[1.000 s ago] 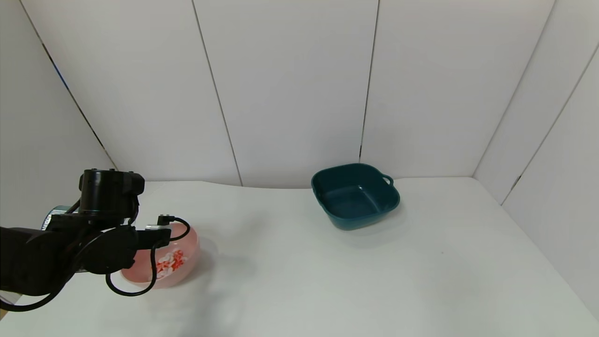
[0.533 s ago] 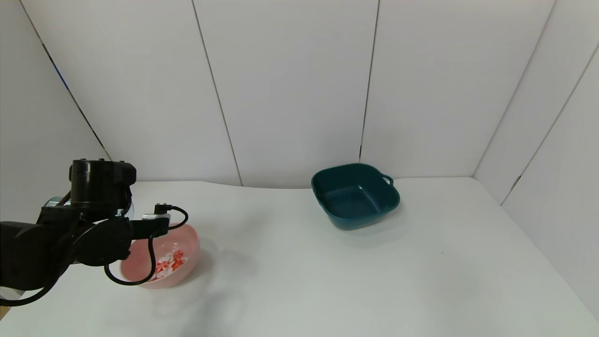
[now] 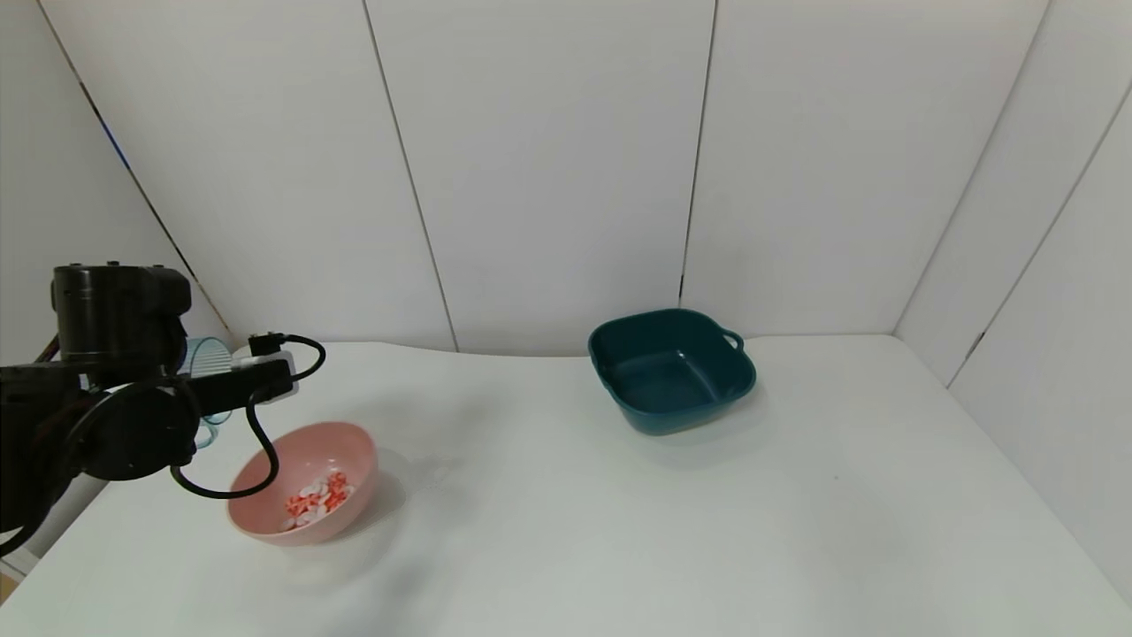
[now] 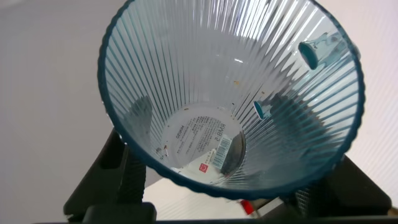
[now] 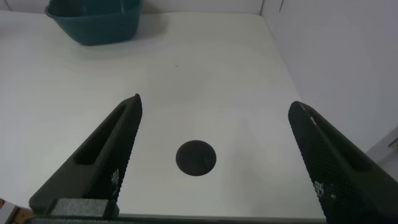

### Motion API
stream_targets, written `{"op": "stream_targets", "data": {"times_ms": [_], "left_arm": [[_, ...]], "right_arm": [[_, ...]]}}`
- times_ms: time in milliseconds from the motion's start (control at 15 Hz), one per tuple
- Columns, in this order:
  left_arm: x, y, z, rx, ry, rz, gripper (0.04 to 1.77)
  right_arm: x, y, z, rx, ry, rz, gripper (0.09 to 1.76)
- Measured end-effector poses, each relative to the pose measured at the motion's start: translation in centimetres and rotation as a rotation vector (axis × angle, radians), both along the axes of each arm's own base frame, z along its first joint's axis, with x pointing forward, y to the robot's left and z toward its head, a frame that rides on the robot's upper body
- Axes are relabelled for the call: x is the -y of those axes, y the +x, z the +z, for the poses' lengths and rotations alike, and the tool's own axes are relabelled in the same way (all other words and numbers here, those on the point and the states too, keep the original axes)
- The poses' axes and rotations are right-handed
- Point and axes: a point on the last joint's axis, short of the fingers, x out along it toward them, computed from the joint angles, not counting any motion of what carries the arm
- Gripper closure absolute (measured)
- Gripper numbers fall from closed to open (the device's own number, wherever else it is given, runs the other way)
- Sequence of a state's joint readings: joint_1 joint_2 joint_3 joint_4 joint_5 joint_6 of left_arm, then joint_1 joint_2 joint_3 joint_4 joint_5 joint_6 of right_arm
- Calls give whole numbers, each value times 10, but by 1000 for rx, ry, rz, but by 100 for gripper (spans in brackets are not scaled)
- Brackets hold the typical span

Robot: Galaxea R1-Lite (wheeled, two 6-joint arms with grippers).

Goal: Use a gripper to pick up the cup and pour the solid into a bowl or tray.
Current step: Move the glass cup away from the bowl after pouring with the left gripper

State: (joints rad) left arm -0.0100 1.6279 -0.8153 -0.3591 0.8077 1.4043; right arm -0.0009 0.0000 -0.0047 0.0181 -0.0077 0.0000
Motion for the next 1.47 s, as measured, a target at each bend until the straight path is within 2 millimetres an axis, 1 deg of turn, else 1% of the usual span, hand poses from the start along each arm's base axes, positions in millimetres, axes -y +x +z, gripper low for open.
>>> {"op": "stream_targets", "data": {"times_ms": [267, 667, 867, 1200, 1333, 1467], "left_arm": [[-18, -4, 6, 143, -168, 5, 53], [-44, -8, 6, 338, -461, 32, 53], [-55, -7, 9, 458, -626, 55, 53], [-74, -7, 13, 630, -987, 85, 53], [-86, -7, 14, 677, -1096, 93, 53], [-100, -6, 11, 700, -1171, 101, 53]], "right_arm": [[0, 0, 0, 0, 0, 0, 14], [0, 0, 0, 0, 0, 0, 14], [0, 0, 0, -1, 0, 0, 14], [0, 0, 0, -1, 0, 0, 14], [0, 0, 0, 0, 0, 0, 14], [0, 0, 0, 0, 0, 0, 14]]}}
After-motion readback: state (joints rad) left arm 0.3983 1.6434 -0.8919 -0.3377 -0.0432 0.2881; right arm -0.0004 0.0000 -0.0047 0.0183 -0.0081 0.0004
